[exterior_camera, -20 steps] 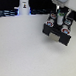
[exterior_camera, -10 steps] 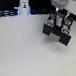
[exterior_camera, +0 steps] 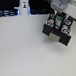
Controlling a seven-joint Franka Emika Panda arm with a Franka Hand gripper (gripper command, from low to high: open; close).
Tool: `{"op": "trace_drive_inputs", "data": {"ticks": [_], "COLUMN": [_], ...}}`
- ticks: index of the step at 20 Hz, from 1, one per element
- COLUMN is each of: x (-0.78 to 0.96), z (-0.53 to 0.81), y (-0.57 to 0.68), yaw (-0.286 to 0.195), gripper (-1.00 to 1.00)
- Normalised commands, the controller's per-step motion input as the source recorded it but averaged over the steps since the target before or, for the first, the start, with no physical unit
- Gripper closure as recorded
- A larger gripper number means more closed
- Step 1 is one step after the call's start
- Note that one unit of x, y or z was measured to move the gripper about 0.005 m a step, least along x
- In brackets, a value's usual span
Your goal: Open the kcup holder, insert the kcup into the holder, and close the kcup holder
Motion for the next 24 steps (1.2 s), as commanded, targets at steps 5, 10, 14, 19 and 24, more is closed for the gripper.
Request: {"op": "trace_drive_inputs", "data": {"ticks": [5, 10, 14, 19, 24], "x": [0.15, 0.23, 0.38, 0.56, 0.65], "z": [0.1, 0.54, 0.53, 0.3, 0.2], "y": [0.19, 0.01, -0.31, -0.49, -0.54], "yaw": [0.14, 0.15, 0.109, 0.042, 0.012], "gripper": [-1.0, -1.0, -1.0, -1.0, -1.0]}}
